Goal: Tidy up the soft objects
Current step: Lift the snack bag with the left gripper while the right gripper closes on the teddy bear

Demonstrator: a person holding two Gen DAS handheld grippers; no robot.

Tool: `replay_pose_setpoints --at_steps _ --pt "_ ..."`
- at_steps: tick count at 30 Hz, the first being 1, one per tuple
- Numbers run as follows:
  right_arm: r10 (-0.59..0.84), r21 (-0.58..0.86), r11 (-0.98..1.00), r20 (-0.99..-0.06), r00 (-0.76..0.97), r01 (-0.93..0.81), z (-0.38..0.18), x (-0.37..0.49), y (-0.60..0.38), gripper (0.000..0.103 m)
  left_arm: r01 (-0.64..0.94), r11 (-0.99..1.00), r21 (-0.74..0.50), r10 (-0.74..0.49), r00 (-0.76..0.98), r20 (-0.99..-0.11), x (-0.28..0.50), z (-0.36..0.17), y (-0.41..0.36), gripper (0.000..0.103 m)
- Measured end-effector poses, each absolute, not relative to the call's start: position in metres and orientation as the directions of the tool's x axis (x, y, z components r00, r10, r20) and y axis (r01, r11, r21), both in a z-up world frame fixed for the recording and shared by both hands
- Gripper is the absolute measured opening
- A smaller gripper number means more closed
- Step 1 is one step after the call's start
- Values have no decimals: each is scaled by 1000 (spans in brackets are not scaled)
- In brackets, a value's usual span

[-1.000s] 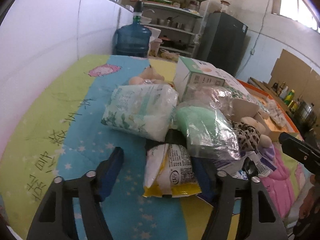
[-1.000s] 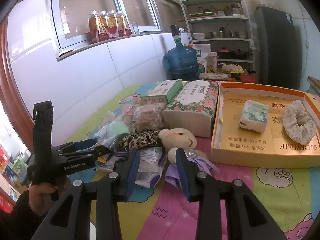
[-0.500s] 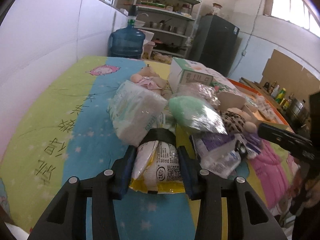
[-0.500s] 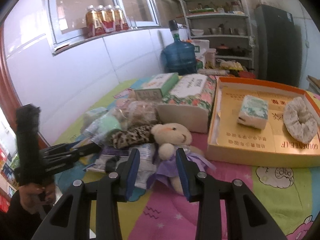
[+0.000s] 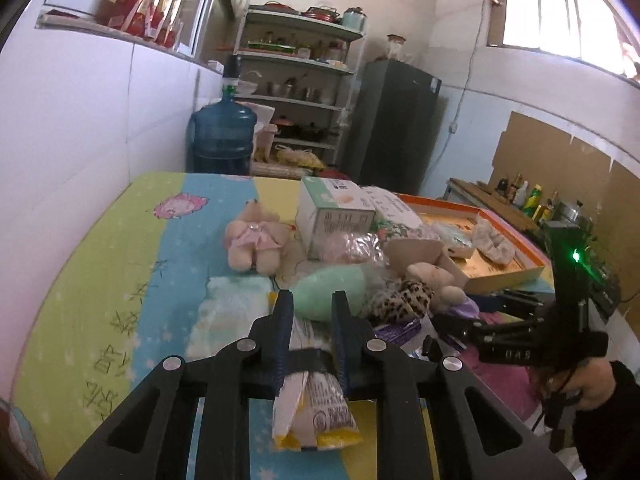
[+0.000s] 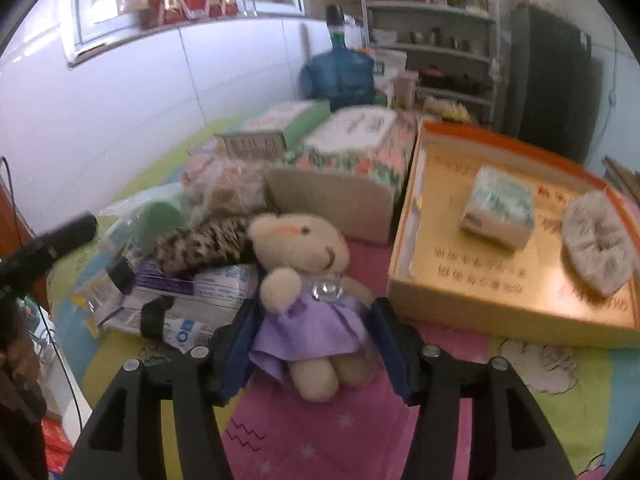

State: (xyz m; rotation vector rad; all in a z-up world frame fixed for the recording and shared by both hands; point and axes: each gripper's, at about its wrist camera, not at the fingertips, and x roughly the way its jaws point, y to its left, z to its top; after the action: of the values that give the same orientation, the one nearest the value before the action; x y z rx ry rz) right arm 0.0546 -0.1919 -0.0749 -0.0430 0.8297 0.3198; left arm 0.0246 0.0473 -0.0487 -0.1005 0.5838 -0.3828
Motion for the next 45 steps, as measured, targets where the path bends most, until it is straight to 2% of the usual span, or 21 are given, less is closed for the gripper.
replay_pose_setpoints --at_steps 2,4,13,24,25,26,27,28,29,40,41,44,45 --pt "254 85 955 -729 636 -284 -75 54 -191 56 327 925 -195 -380 764 -521 29 -48 47 17" --pt "253 104 960 -725 640 -261 -75 55 -195 46 330 923 -196 -384 763 -520 31 -48 47 16" --pt "290 163 954 -714 637 -251 -70 51 -199 41 336 917 -215 -399 767 -503 25 -50 56 13" --pt "318 182 946 -677 664 -268 -56 32 -205 40 360 903 -236 -431 756 -493 17 -51 66 14" --pt "320 184 946 -675 665 -269 -56 30 -206 40 358 904 -233 -427 754 -499 18 -53 67 17" --pt "323 187 945 -672 666 -269 -55 29 -207 40 349 910 -225 -415 754 -509 18 -56 68 33" --pt "326 190 944 -671 666 -270 -55 29 -209 40 345 912 -221 -409 749 -521 18 -59 69 61" --pt "328 193 943 -670 666 -271 -55 28 -210 40 346 911 -225 -412 743 -527 18 -61 70 70" --pt "330 196 943 -668 666 -270 -56 28 -211 40 351 906 -238 -424 735 -529 17 -64 72 74" --pt "366 245 931 -655 661 -272 -56 25 -216 41 304 919 -249 -393 673 -626 16 -93 53 74" --pt "367 247 930 -654 661 -272 -56 24 -217 41 301 920 -253 -392 668 -632 16 -96 51 71" --pt "371 250 929 -654 660 -274 -55 23 -218 41 289 925 -247 -379 663 -645 18 -102 45 49" --pt "371 250 928 -652 661 -276 -55 23 -218 41 285 926 -247 -376 668 -642 18 -102 45 48"
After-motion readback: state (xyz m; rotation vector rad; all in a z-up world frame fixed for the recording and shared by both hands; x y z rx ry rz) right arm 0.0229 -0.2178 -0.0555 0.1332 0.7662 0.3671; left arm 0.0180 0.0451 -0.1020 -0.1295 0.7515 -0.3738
